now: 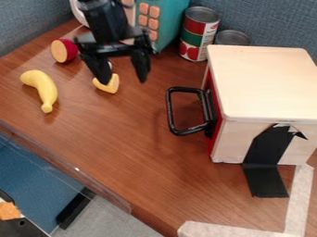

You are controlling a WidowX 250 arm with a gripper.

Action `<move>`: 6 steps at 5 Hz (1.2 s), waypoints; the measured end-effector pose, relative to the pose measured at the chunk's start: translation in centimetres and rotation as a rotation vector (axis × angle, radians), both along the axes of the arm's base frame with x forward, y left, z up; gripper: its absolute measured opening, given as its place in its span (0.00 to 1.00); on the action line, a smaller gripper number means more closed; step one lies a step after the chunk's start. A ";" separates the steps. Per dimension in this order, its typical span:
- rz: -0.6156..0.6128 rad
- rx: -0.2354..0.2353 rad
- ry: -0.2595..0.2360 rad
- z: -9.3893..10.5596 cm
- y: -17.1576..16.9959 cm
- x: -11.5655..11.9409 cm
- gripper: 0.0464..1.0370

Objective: Grabs the drawer by the handle and opens it

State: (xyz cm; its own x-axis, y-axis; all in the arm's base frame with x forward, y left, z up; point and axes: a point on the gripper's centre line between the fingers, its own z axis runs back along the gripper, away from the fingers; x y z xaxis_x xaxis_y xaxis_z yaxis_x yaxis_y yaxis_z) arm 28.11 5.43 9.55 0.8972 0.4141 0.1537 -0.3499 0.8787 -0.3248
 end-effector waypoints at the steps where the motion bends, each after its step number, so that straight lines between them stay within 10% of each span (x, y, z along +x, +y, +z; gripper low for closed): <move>1: 0.060 -0.025 0.016 -2.4 -1.2 0.9 0.96; 6: 0.110 -0.053 0.035 -5.5 -5.9 2.9 0.96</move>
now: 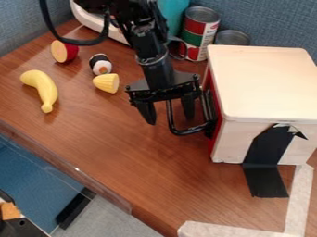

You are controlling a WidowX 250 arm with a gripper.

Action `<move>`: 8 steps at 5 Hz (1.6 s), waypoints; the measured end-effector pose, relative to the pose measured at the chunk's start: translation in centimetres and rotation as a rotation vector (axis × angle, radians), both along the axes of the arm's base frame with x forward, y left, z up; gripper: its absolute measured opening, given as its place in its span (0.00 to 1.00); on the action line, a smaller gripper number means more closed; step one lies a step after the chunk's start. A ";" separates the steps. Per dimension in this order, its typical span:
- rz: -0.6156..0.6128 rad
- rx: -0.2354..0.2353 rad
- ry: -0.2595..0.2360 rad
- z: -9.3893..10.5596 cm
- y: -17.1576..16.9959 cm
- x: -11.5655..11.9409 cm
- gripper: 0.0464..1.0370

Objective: Grabs the drawer by the handle and opens it

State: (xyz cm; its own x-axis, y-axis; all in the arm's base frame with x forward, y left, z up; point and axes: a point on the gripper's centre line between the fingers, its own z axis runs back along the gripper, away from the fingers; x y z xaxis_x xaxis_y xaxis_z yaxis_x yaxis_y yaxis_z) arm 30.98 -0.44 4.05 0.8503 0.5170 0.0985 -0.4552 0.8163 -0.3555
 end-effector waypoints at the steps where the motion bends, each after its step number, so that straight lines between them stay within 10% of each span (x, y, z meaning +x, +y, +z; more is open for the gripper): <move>1: 0.003 0.012 0.013 -0.9 -0.4 0.1 0.96; 2: 0.006 0.026 0.023 -1.6 -0.6 0.4 0.91; 5: 0.027 0.049 0.052 -2.8 -0.3 1.0 0.12; 8: 0.057 0.064 0.069 -2.9 2.1 -0.7 0.10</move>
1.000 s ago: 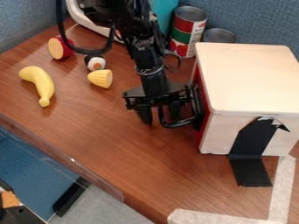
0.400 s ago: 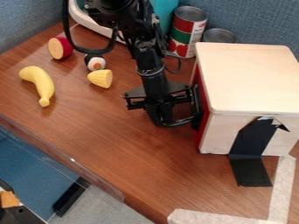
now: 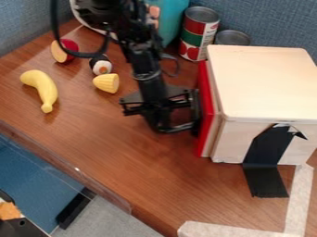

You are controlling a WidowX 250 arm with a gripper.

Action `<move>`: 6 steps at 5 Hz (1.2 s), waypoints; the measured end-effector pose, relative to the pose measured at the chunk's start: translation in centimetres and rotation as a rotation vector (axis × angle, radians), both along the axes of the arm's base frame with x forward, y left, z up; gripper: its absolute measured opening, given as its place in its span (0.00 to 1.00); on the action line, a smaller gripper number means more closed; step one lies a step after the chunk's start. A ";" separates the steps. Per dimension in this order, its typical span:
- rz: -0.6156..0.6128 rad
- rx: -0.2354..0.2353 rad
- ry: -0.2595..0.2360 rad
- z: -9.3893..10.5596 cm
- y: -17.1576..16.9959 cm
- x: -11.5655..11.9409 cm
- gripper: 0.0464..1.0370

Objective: Grabs the drawer by the handle and opens it

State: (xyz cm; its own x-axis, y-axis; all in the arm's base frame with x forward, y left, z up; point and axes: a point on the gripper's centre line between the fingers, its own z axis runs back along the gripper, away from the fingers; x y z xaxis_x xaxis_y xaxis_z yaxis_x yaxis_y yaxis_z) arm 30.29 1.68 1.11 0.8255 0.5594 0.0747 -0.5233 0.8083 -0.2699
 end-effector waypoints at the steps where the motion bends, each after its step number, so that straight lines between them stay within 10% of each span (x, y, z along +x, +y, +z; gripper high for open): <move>1: 0.006 -0.001 0.003 0.2 1.2 -1.0 0.09; 6: 0.027 0.015 -0.014 0.6 4.1 -4.8 0.09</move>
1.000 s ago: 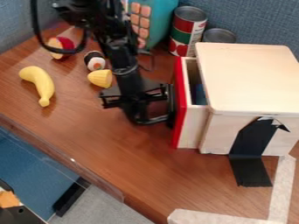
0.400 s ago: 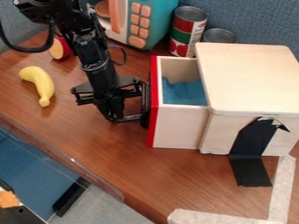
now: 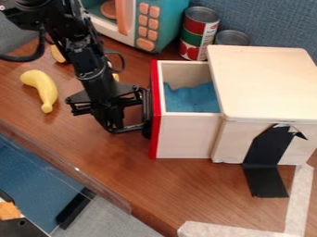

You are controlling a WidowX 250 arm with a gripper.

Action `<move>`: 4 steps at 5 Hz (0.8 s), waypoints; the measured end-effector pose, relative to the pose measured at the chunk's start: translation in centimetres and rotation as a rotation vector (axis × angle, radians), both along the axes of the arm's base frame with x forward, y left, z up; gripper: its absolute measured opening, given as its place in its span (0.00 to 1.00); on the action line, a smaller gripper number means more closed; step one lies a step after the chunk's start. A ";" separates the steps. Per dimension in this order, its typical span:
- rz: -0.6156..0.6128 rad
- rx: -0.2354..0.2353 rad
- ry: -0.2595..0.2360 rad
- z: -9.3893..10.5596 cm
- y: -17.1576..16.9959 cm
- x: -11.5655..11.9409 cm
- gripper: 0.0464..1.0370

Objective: Grabs the drawer by the handle and opens it

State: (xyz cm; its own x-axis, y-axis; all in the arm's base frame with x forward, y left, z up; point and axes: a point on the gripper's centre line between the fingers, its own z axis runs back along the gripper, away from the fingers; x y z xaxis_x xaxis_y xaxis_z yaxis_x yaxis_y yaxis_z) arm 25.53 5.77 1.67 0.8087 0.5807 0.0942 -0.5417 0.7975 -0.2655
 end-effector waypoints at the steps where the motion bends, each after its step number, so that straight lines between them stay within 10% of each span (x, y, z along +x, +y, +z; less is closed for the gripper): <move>1: -0.005 0.007 0.000 0.1 0.0 -0.3 0.09; 4: -0.026 0.058 -0.007 -0.1 1.5 -0.8 0.09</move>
